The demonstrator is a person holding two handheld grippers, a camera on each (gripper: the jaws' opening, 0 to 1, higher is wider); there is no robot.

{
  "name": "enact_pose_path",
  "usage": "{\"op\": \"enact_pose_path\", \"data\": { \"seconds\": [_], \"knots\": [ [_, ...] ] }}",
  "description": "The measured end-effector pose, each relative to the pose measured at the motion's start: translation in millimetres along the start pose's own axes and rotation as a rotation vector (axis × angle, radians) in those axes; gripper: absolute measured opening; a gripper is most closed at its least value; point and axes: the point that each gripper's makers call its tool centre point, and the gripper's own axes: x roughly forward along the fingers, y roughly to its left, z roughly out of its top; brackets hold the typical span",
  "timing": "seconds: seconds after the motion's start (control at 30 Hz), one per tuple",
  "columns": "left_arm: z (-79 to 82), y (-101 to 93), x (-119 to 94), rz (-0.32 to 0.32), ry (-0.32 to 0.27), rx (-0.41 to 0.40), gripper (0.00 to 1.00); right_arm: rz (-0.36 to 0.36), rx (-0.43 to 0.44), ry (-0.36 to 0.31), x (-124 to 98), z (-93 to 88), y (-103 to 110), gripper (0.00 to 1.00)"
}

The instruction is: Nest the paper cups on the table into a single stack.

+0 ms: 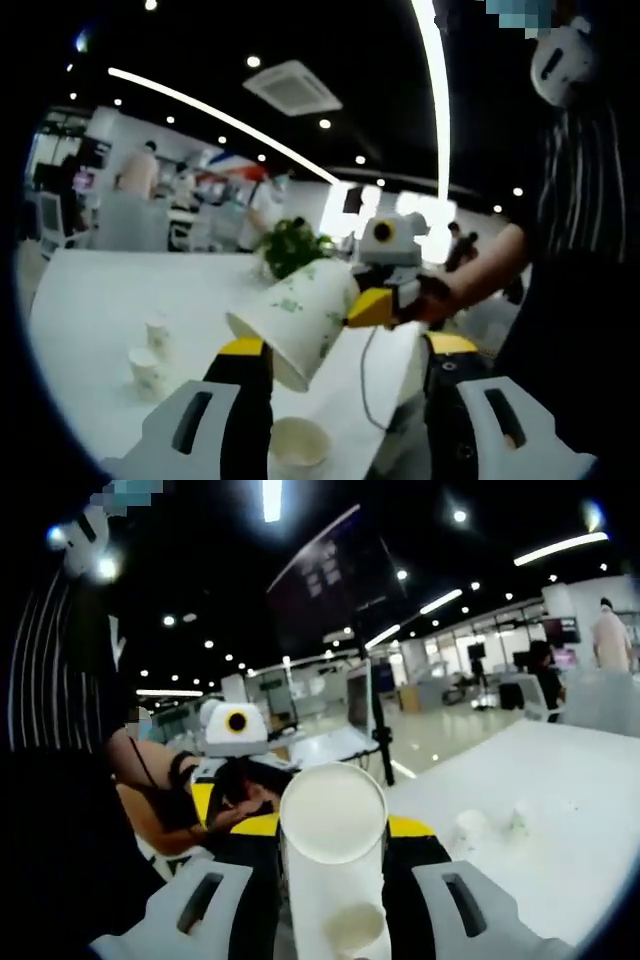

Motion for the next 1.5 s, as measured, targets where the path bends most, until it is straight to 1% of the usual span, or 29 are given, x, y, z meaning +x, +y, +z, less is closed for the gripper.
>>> {"op": "enact_pose_path", "data": {
  "seconds": [0.07, 0.1, 0.17, 0.23, 0.3, 0.47, 0.57, 0.67, 0.87, 0.97, 1.0, 1.03, 1.1, 1.3, 1.5],
  "knots": [
    [1.1, -1.1, 0, -0.002, 0.004, 0.005, 0.54, 0.006, 0.007, 0.0, 0, -1.1, 1, 0.35],
    [0.8, -1.5, 0, -0.009, 0.011, -0.001, 0.53, 0.011, 0.011, -0.002, 0, -1.8, 2, 0.35],
    [2.3, -1.5, -2, -0.019, 0.006, -0.017, 0.49, 0.02, 0.024, -0.007, 0, -2.6, 4, 0.35],
    [4.1, -1.6, -3, -0.025, 0.004, -0.029, 0.44, 0.032, 0.03, -0.011, 0, -1.8, 6, 0.35],
    [7.2, -2.8, -6, -0.026, 0.003, -0.018, 0.39, 0.044, 0.038, -0.013, 0, -1.6, 9, 0.35],
    [10.4, -3.4, -8, -0.038, -0.008, -0.03, 0.32, 0.062, 0.041, -0.019, 0, -0.9, 11, 0.34],
    [11.2, -2.4, -10, -0.03, -0.014, -0.02, 0.31, 0.066, 0.058, -0.024, 1, -1.9, 11, 0.34],
    [11.4, -2.6, -11, -0.03, -0.019, -0.032, 0.27, 0.078, 0.086, -0.037, 1, -0.9, 13, 0.34],
    [8.2, -4.2, -14, -0.042, -0.011, -0.065, 0.19, 0.094, 0.084, -0.027, 0, -5.3, 18, 0.34],
    [7.9, -6.5, -14, -0.047, -0.013, -0.068, 0.15, 0.105, 0.092, -0.023, 0, -7.2, 21, 0.34],
    [7.0, -7.3, -15, -0.049, -0.01, -0.088, 0.14, 0.107, 0.093, -0.021, 0, -8.3, 22, 0.34],
    [6.1, -8.0, -15, -0.053, -0.008, -0.103, 0.14, 0.108, 0.093, -0.02, 0, -9.0, 23, 0.34],
    [6.1, -8.8, -16, -0.052, -0.014, -0.096, 0.13, 0.111, 0.1, -0.022, 0, -9.6, 25, 0.34],
    [5.1, -9.5, -18, -0.052, -0.008, -0.108, 0.08, 0.118, 0.112, -0.02, 1, -12.9, 30, 0.34],
    [9.2, -12.0, -19, -0.064, -0.02, -0.13, 0.06, 0.122, 0.114, -0.021, 1, -14.1, 32, 0.34]
  ]
}}
